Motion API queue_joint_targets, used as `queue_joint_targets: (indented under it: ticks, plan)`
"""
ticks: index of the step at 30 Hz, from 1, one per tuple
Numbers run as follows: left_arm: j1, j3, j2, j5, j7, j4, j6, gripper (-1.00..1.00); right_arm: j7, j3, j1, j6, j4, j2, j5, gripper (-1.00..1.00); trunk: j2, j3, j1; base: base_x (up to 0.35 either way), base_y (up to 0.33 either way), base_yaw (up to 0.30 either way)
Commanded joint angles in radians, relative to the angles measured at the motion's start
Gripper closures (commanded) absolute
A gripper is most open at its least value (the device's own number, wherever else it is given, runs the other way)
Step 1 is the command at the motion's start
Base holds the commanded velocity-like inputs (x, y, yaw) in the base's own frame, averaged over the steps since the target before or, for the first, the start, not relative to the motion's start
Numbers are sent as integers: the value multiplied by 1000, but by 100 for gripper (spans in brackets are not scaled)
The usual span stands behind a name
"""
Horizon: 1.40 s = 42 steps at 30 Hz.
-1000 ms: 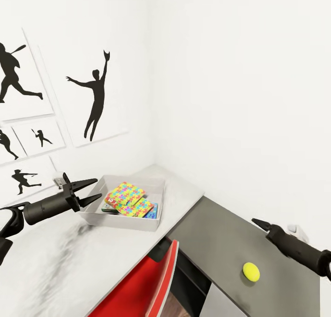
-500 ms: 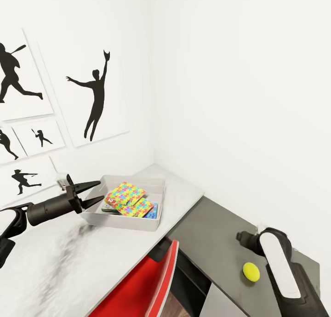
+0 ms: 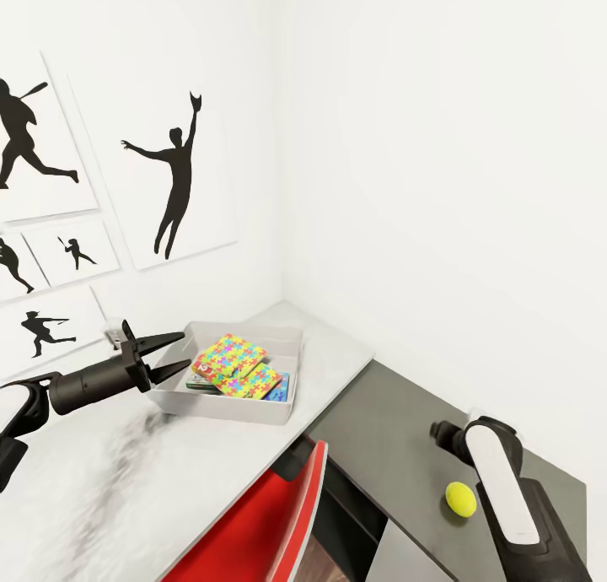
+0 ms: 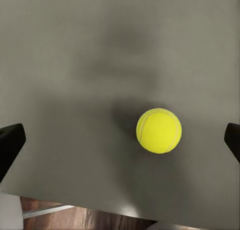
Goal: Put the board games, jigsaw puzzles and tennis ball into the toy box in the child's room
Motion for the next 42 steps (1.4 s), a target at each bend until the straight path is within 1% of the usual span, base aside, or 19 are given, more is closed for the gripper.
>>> queue_joint_targets:
  ticks: [1, 8, 14, 16, 17, 18, 21, 23, 32, 38, 41, 42]
  plan:
    - [-1, -1, 1, -8, -10, 1, 1, -100, -9, 1, -1, 0, -1, -1, -10, -100, -2, -2, 1, 0, 0, 0]
    - [-1, -2, 0, -8, -10, 1, 1, -100, -5, 0, -1, -19, 1, -4, -10, -100, -2, -2, 1, 0, 0, 0]
    - [-1, -1, 1, -8, -10, 1, 1, -100, 19, -6, -3, -23, 14, -8, -10, -100, -2, -2, 1, 0, 0, 0]
    - [-1, -1, 1, -8, -10, 1, 1, -100, 22, -7, -12, -23, 31, -9, -10, -100, -2, -2, 1, 0, 0, 0]
    - [-1, -2, 1, -8, -10, 1, 1, -100, 23, -8, -26, -23, 49, -9, -10, -100, -2, -2, 1, 0, 0, 0]
    - [-1, -1, 1, -8, -10, 1, 1, -100, 25, -8, -50, -21, 91, -10, -10, -100, -2, -2, 1, 0, 0, 0]
    - [-1, -2, 1, -8, -10, 1, 1, -100, 25, -9, -81, -19, 169, -10, -9, -100, -2, -2, 1, -12, 0, 0]
    - [-1, -1, 1, -8, -10, 1, 1, -100, 26, -9, -94, -19, 201, -10, -9, -100, -2, -2, 1, -39, 0, 0]
    - [-1, -2, 1, -8, -10, 1, 1, -100, 27, -14, -102, -24, 221, -13, -10, -100, -2, -2, 1, -9, 0, 0]
    - [-1, -1, 1, -8, -10, 1, 1, -100, 36, -45, -101, -24, 231, -35, -16, -100, -2, -4, 1, 0, 0, 0]
    - [-1, -1, 0, -8, -10, 1, 1, -100, 77, -65, -101, -24, 247, -56, -18, -100, -2, -8, 1, 0, 0, 0]
    - [-1, -1, 0, -8, -10, 1, 1, -100, 87, -68, -101, -24, 251, -59, -18, -100, -2, -10, 1, 0, 0, 0]
